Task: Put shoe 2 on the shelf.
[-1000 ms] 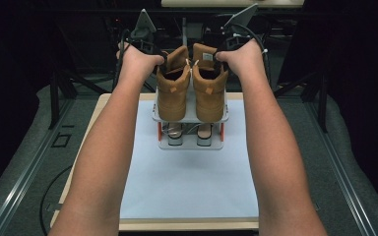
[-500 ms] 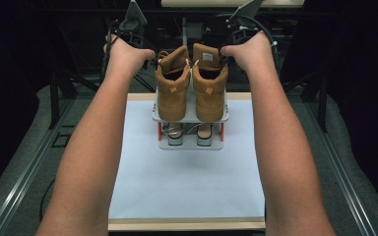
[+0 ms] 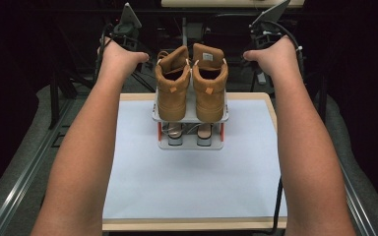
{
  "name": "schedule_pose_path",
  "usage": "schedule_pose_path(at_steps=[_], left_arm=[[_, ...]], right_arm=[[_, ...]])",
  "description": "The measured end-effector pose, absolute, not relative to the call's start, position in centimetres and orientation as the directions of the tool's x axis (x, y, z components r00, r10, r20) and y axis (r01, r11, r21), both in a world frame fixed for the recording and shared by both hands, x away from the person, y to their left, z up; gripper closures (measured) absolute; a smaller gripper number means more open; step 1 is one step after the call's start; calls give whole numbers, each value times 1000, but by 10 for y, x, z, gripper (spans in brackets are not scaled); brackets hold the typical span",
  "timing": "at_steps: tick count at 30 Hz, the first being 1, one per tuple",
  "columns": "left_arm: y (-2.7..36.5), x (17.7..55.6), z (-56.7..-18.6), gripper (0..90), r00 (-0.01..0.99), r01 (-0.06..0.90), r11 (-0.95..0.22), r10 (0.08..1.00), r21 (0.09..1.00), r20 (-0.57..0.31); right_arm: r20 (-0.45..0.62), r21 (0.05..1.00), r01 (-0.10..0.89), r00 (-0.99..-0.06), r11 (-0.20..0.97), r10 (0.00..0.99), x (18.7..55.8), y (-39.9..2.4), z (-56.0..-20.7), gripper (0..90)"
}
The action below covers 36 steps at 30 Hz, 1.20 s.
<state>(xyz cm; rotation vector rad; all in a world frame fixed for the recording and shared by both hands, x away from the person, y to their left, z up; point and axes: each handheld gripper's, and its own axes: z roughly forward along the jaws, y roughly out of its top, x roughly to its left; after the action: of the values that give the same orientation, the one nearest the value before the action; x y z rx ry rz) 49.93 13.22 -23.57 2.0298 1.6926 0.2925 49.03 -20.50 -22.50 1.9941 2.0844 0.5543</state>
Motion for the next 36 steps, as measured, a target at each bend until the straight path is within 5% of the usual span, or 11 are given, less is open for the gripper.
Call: schedule_pose_path(at_steps=[13,36], left_arm=[[142,496,-247,493,227,866,-134,964,481,-141],[163,463,-312,494,369,859,-286,921,426,-125]], right_arm=[[112,411,911,-80,27,990,485,-222,-238,479],[44,418,881,-261,219,964,448,-211,-305,477]])
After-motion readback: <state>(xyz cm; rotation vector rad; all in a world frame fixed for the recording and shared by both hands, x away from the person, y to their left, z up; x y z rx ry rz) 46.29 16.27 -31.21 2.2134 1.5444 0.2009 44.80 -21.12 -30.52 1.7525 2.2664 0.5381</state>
